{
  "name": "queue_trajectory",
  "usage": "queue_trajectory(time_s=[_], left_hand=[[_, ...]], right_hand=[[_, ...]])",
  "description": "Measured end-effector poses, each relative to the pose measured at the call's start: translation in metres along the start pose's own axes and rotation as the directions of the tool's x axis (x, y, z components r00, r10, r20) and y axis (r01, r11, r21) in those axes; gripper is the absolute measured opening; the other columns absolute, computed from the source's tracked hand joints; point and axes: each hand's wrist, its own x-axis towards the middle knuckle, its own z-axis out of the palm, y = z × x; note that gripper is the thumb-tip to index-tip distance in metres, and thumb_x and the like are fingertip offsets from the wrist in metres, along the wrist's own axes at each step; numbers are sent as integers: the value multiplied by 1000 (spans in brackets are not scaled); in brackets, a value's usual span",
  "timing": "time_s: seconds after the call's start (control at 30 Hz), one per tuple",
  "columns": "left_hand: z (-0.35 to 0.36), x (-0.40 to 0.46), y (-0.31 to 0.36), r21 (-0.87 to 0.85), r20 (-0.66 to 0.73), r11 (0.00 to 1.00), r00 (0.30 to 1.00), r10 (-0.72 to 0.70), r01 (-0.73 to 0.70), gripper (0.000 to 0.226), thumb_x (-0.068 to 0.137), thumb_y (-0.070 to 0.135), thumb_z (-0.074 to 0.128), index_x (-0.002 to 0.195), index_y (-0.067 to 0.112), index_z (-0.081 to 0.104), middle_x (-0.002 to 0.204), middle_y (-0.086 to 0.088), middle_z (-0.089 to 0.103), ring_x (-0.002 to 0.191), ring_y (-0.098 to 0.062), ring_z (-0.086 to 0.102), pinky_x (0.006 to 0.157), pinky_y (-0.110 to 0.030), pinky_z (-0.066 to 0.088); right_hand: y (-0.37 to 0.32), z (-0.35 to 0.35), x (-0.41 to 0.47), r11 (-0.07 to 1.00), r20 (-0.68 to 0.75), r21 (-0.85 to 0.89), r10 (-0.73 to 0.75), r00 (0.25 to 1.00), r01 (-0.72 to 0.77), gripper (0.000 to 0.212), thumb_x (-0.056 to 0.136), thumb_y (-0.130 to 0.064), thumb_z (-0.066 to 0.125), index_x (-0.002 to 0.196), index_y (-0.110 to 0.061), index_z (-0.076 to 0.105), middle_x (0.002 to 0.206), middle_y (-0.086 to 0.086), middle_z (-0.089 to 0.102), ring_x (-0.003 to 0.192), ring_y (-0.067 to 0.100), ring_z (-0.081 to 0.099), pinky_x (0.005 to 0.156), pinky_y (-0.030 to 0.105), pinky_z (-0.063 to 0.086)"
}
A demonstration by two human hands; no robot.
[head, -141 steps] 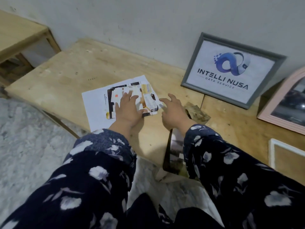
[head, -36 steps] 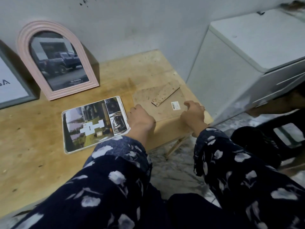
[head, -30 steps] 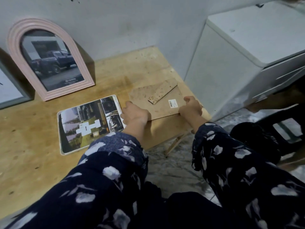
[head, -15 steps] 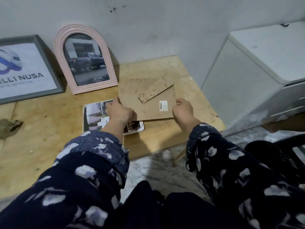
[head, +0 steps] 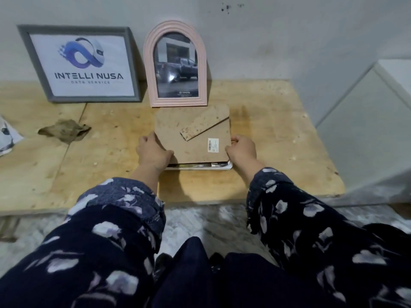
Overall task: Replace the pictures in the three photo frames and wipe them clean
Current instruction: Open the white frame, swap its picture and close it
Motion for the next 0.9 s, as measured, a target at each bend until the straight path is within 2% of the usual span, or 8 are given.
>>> queue_trajectory(time_s=[0.13,0.37,0.57,0.63,0.73,0.8,0.9], left_hand=[[2,-1,-14,49,35,998,999,26,-27,80,79,21,77,145,11,33,142,-12,32,130,-33,34,106,-45,37],[8,-10,-18,204,62,973,993,100,-111,74,87,27,67,147,15,26,145,-9,30,131,-32,28,101,-49,38],[13,-14,-23,194,69,971,989,130,-141,64,92,25,61,147,16,28,144,-8,32,132,-30,26,101,-50,38],[15,-15,-24,165,83,976,988,130,-143,63,93,23,59,148,14,28,146,-9,31,133,-30,24,104,-49,36],[17,-16,-25,156,97,976,986,138,-152,62,95,22,56,149,12,27,148,-8,29,135,-29,21,108,-46,32],[16,-16,-26,202,111,965,983,147,-167,60,96,25,54,149,13,28,149,-7,29,136,-29,21,106,-47,35],[12,-15,-26,327,147,926,978,150,-191,56,96,33,51,146,19,32,149,-4,28,134,-30,22,101,-48,36]], right_hand=[[3,8,-4,1000,-6,-6,18,1000,-18,31,85,-8,60,115,-17,63,106,0,67,90,19,63,80,31,53],[11,13,-8,1000,-20,-19,24,1000,-24,23,87,-5,58,106,-14,65,99,1,65,83,18,60,74,29,52],[12,13,-7,997,-61,-71,33,998,-38,21,89,-6,59,106,-12,69,104,4,69,80,18,59,71,25,48],[12,14,-8,995,-84,-87,46,995,-54,25,90,-6,59,113,-9,68,112,5,68,87,20,61,74,23,44],[15,19,-11,995,-103,-70,69,992,-76,36,92,-7,59,128,-9,60,129,4,62,108,22,61,82,22,41],[16,20,-12,995,-102,-70,67,992,-75,37,92,-8,59,129,-10,59,131,4,61,111,23,60,87,23,41],[16,19,-11,989,-77,-146,17,997,-29,38,93,-6,56,131,-10,57,130,6,59,111,24,59,85,25,41]])
